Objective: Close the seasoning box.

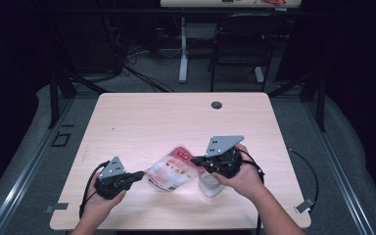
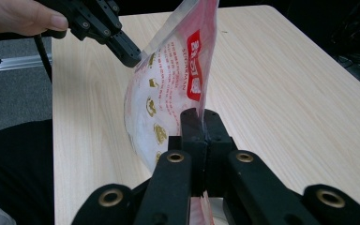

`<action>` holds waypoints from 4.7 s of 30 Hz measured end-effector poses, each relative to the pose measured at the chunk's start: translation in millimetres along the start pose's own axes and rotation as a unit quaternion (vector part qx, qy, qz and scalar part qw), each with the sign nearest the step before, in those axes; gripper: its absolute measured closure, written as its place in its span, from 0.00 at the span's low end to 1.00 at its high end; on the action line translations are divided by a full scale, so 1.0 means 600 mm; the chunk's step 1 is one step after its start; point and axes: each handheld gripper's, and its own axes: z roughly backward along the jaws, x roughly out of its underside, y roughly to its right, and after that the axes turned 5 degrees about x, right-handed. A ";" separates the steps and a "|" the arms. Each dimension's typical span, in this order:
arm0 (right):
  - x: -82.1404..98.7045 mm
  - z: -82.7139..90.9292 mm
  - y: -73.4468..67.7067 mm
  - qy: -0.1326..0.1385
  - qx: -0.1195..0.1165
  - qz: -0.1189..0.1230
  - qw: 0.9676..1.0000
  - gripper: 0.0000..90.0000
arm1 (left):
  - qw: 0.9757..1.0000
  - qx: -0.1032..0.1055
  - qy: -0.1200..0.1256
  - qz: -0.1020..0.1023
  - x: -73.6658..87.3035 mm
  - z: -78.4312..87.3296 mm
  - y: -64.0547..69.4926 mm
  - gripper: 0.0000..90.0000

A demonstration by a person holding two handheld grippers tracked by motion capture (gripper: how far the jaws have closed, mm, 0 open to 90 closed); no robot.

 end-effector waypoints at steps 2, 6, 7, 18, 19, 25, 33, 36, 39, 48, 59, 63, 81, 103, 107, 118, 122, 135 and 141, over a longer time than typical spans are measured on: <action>0.004 -0.002 -0.001 0.002 -0.002 0.002 1.000 1.00 | 1.000 0.000 -0.007 -0.002 0.001 -0.005 -0.001 1.00; 0.002 -0.004 -0.005 0.002 0.003 0.010 1.000 1.00 | 1.000 0.000 -0.009 0.002 0.004 -0.011 -0.004 1.00; 0.002 -0.005 -0.007 0.004 0.003 0.009 1.000 1.00 | 1.000 0.003 -0.011 0.003 0.005 -0.012 -0.005 1.00; -0.009 -0.011 -0.016 0.003 0.001 0.025 1.000 1.00 | 0.999 0.012 -0.031 0.001 0.015 -0.031 -0.006 1.00; -0.010 -0.011 -0.015 0.002 0.000 0.027 1.000 1.00 | 0.999 0.014 -0.030 0.004 0.016 -0.032 -0.005 1.00; -0.010 -0.011 -0.018 0.005 0.000 0.034 0.999 1.00 | 0.999 0.023 -0.026 0.006 0.021 -0.033 -0.007 1.00; -0.007 -0.010 -0.016 0.007 -0.008 0.038 0.999 1.00 | 1.000 0.022 -0.022 0.000 0.021 -0.036 -0.009 0.97; -0.006 -0.011 -0.016 0.009 -0.012 0.038 0.999 1.00 | 0.999 0.026 -0.024 -0.003 0.023 -0.039 -0.011 0.91; -0.006 -0.010 -0.014 0.010 -0.011 0.038 0.999 1.00 | 0.999 0.037 -0.016 0.002 0.026 -0.041 -0.014 0.81; -0.005 -0.010 -0.014 0.011 -0.014 0.040 0.999 1.00 | 0.998 0.055 -0.005 -0.011 0.021 -0.049 -0.009 0.53; -0.005 -0.011 -0.012 0.011 -0.015 0.039 0.999 1.00 | 0.996 0.080 -0.014 -0.021 0.016 -0.084 -0.004 0.43; -0.004 -0.011 -0.011 0.012 -0.014 0.036 0.999 1.00 | 0.996 0.092 -0.011 -0.021 0.015 -0.098 -0.003 0.40; -0.004 -0.015 -0.012 0.015 -0.013 0.030 0.999 1.00 | 0.994 0.095 -0.027 -0.047 0.017 -0.102 0.000 0.53; -0.008 -0.008 -0.014 0.036 -0.022 0.019 0.999 1.00 | 0.993 0.085 -0.054 -0.063 0.000 -0.053 0.012 0.69; -0.008 -0.004 -0.014 0.038 -0.024 0.019 0.999 1.00 | 0.993 0.082 -0.057 -0.063 -0.004 -0.045 0.015 0.70; 0.002 0.008 -0.010 0.045 -0.023 0.014 0.999 1.00 | 0.992 0.072 -0.073 -0.076 -0.024 -0.035 0.026 0.71; 0.007 0.012 -0.007 0.047 -0.021 0.011 0.999 1.00 | 0.991 0.073 -0.080 -0.082 -0.032 -0.038 0.027 0.71; 0.035 0.021 -0.003 0.063 -0.006 -0.004 0.998 1.00 | 0.982 0.060 -0.136 -0.118 -0.074 -0.030 0.029 0.71; 0.044 0.022 -0.002 0.068 -0.002 -0.010 0.998 1.00 | 0.980 0.058 -0.148 -0.122 -0.083 -0.031 0.032 0.71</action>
